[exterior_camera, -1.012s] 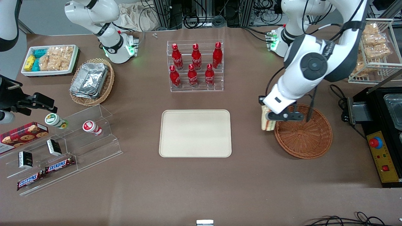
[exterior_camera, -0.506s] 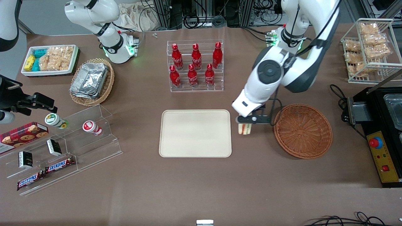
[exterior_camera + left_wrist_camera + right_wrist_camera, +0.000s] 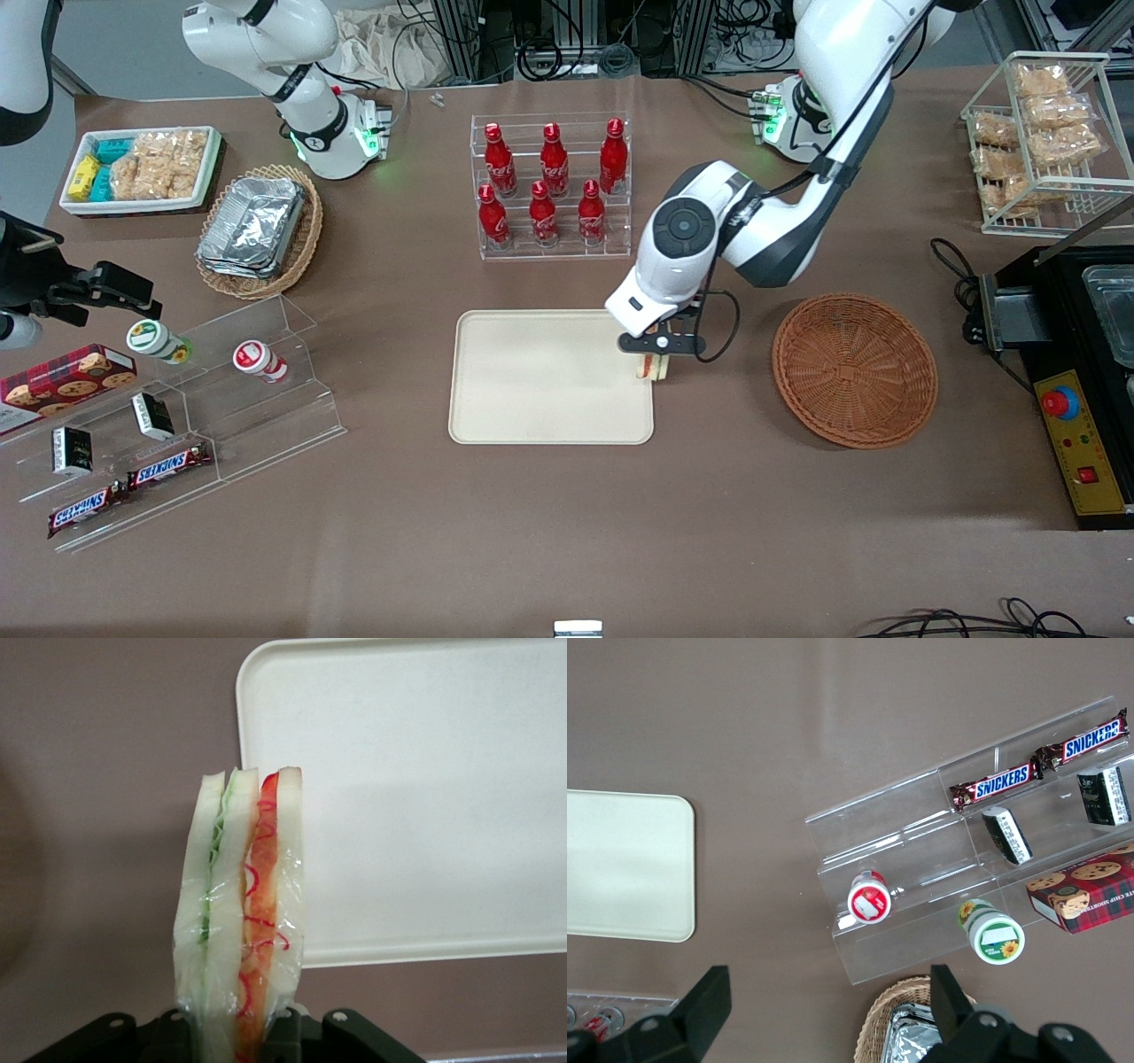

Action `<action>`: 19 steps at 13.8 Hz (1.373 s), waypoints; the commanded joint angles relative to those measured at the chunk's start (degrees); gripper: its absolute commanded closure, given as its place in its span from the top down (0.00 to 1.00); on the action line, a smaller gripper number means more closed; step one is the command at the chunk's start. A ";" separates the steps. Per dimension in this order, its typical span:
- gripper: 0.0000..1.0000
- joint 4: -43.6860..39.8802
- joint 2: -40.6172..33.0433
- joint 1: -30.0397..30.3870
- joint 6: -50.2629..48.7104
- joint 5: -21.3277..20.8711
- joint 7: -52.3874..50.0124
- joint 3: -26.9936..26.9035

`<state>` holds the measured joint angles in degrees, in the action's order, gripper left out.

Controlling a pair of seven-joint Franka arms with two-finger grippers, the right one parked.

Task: Place sandwich from basket to tray
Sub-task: 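Lower the sandwich onto the tray and open the left gripper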

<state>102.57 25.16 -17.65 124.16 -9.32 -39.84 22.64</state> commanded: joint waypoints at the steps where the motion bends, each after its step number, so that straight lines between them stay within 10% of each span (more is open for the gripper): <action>1: 0.00 -2.72 3.13 -0.81 3.00 -2.19 -2.52 -0.40; 12: 0.02 -9.41 15.09 -1.77 9.70 -9.67 -9.47 -0.49; 18: 1.00 -9.41 16.58 -1.86 9.79 -9.84 -8.95 -0.49; 19: 1.00 -9.24 16.76 -1.95 9.79 -9.93 -9.20 -0.49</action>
<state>94.43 40.58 -18.82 133.62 -17.82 -47.56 22.44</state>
